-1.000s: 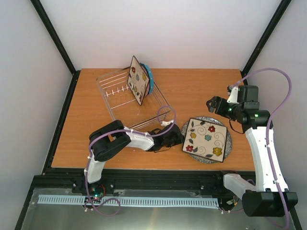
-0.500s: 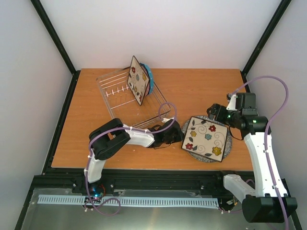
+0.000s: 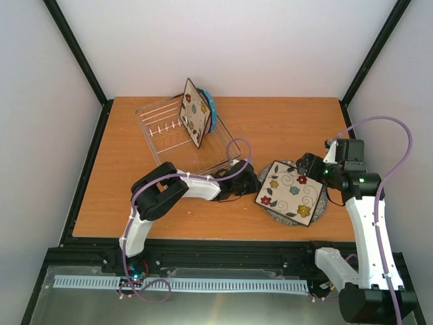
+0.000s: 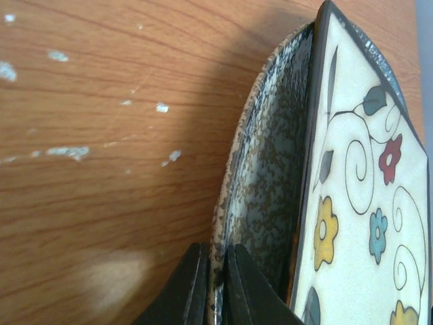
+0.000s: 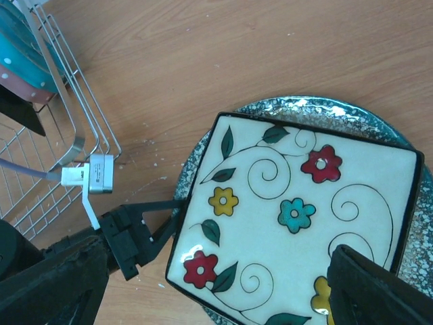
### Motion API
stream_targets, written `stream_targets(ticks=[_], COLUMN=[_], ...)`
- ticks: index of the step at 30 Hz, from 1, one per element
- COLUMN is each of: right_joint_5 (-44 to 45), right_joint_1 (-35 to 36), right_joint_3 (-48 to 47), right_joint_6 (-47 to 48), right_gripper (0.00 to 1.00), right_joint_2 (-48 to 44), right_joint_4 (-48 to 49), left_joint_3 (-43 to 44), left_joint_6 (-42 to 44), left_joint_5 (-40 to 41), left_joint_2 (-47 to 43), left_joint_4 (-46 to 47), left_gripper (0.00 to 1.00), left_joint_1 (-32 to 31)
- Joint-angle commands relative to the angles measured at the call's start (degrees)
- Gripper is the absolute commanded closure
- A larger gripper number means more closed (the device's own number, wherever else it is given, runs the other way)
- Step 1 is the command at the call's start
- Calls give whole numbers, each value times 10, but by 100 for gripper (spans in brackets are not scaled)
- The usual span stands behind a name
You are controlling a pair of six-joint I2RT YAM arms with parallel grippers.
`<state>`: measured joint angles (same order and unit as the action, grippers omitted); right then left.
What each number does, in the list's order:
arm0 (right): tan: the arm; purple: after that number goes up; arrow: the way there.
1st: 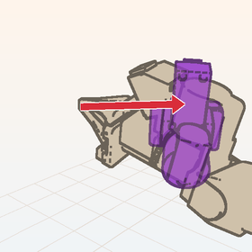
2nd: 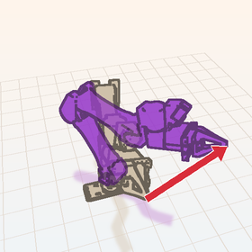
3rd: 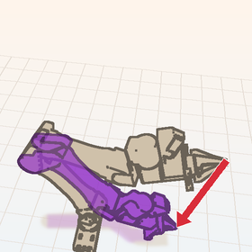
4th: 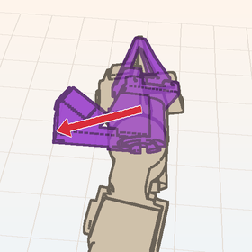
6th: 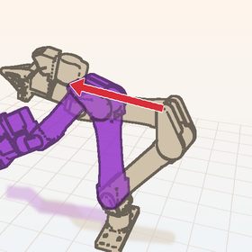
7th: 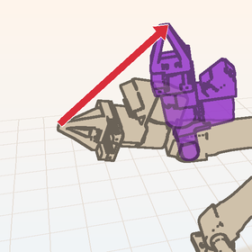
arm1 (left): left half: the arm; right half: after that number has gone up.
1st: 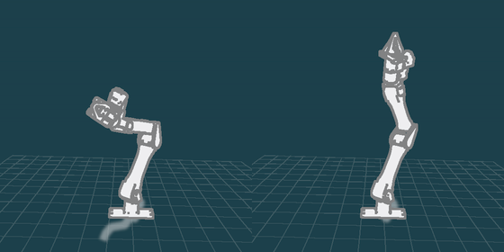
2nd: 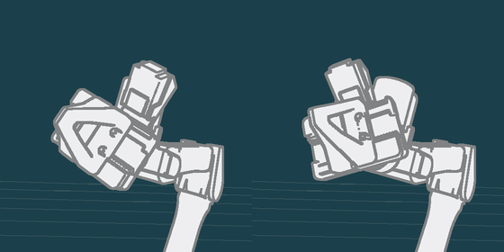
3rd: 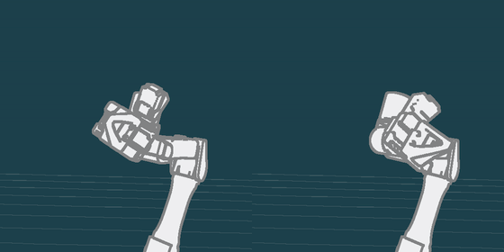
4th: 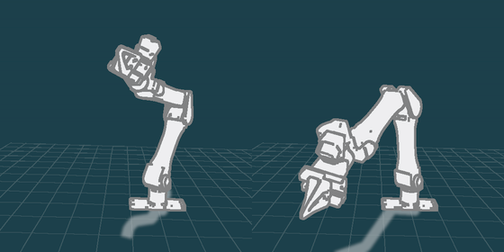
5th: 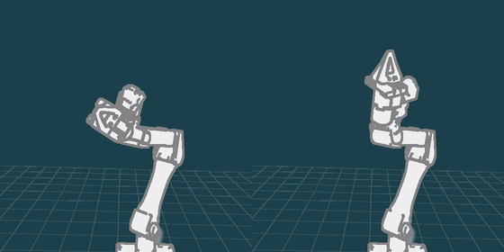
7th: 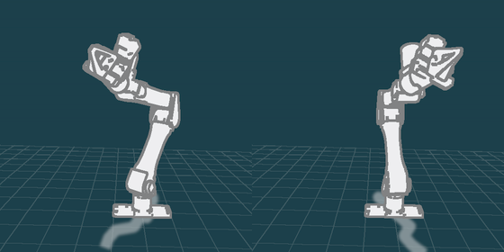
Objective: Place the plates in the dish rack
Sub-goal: Move the plate to the center of the board.
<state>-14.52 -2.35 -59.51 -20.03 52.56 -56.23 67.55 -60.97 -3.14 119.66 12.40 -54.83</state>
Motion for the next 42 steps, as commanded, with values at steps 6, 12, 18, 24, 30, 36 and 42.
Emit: stream_targets(ticks=[6,12,18,24,30,36,42], right_joint_5=[10,15,31,77,44,48,63], right_joint_1=[-8,-8,-8,-5,46,127,95], right_joint_3=[-1,23,9,-8,-13,-34,-27], right_joint_6=[-4,-10,27,54,59,14,-17], right_gripper=[12,12,0,0,3,3,4], right_joint_2=[-18,-26,-3,50,132,182,198], right_joint_4=[-32,-40,-93,-138,-153,-183,-138], left_joint_3=[46,16,-17,-68,-81,-44,-96], left_joint_6=[34,49,59,63,108,193,228], left_joint_5=[13,58,98,91,20,-60,-72], left_joint_2=[11,-50,-106,-174,-222,-273,-356], left_joint_4=[18,-6,-42,-48,-35,-94,-157], left_gripper=[85,47,40,37,38,38,40], left_joint_1=[17,17,17,17,7,0,-4])
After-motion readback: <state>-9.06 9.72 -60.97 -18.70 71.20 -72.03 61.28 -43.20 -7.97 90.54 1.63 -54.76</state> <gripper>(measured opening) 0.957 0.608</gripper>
